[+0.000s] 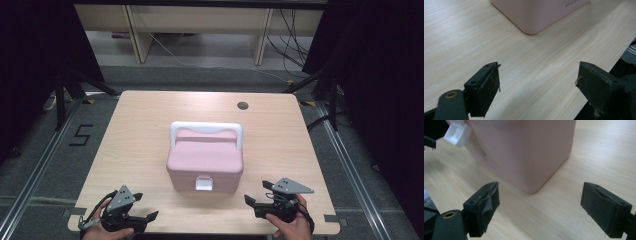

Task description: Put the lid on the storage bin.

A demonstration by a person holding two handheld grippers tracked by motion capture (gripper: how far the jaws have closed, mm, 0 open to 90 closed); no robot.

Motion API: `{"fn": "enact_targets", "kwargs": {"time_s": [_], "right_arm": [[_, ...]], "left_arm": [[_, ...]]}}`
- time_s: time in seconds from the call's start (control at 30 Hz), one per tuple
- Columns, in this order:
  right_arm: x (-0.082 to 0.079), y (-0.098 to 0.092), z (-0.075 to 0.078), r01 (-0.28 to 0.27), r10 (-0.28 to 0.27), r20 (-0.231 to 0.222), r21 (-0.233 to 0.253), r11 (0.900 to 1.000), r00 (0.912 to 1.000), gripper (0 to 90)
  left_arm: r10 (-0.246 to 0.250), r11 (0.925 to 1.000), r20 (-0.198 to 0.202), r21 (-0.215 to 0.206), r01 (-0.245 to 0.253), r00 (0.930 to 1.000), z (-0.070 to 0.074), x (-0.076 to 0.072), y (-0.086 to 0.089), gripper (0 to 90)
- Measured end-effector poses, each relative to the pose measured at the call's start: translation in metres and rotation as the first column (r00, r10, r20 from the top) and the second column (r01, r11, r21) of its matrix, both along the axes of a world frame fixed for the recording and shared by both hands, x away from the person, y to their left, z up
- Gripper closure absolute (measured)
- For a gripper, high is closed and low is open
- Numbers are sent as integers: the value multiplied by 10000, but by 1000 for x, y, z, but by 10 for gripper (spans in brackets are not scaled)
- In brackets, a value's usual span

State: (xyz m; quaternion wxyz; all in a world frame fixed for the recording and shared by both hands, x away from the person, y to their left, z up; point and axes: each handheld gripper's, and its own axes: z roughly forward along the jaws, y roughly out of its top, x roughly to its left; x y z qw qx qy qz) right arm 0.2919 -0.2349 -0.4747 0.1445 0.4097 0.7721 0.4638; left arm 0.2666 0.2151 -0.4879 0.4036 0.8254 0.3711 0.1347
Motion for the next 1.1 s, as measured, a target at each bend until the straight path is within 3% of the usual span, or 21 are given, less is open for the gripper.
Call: {"fn": "enact_targets", "kwargs": {"time_s": [0.07,0.13,0.17,0.27,0.33,0.37,0.5,0.6,0.63,0.67,0.83,0.93,1.07,1.1], "right_arm": [[-4,2,-3,-159,159,-5,-331,9993,9999,164],[-9,6,-6,-324,315,-220,-436,9985,9993,164],[-11,6,-6,-381,362,-267,-708,9968,9990,164],[-14,7,-9,-450,422,-330,-881,9951,9986,164],[-16,7,-12,-744,710,-363,-1037,9918,9968,164],[-20,9,-13,-635,572,-639,-1017,9928,9963,164],[-22,6,-15,-680,610,-518,-1454,9870,9968,165],[-23,5,-16,-734,653,-619,-1398,9875,9959,165],[-26,7,-15,-501,379,-963,-1275,9906,9946,165],[-23,5,-16,-681,611,-514,-1480,9866,9968,165],[-24,7,-18,-751,631,-914,-1337,9882,9938,165],[-24,7,-17,-778,664,-806,-1482,9859,9945,165],[-25,7,-18,-636,502,-996,-1357,9887,9938,165],[-23,6,-18,-713,601,-803,-1453,9868,9950,165]], "left_arm": [[-3,9998,-40,-206,2,10000,-2,-2,-3,169],[-102,9999,-70,55,102,9999,-2,-4,-4,161],[-220,9997,-67,-49,220,9997,-3,-5,-4,161],[-185,9998,-31,64,185,9998,-3,-6,-4,161],[-224,9997,-76,-106,224,9997,-4,-7,-6,161],[-325,9993,-72,182,326,9994,-4,-7,-5,159],[-552,9978,-162,357,558,9983,-5,-9,-6,159],[-619,9958,-56,667,622,9981,-6,-8,-6,160],[-609,9953,-66,747,612,9981,-6,-8,-6,160],[-591,9953,-75,758,595,9982,-7,-8,-6,160],[-618,9940,-116,893,626,9980,-8,-7,-6,160],[-636,9937,-133,921,645,9979,-8,-7,-5,160],[-661,9933,-161,937,673,9977,-9,-7,-6,160],[-648,9937,-184,907,662,9977,-9,-7,-6,160]]}}
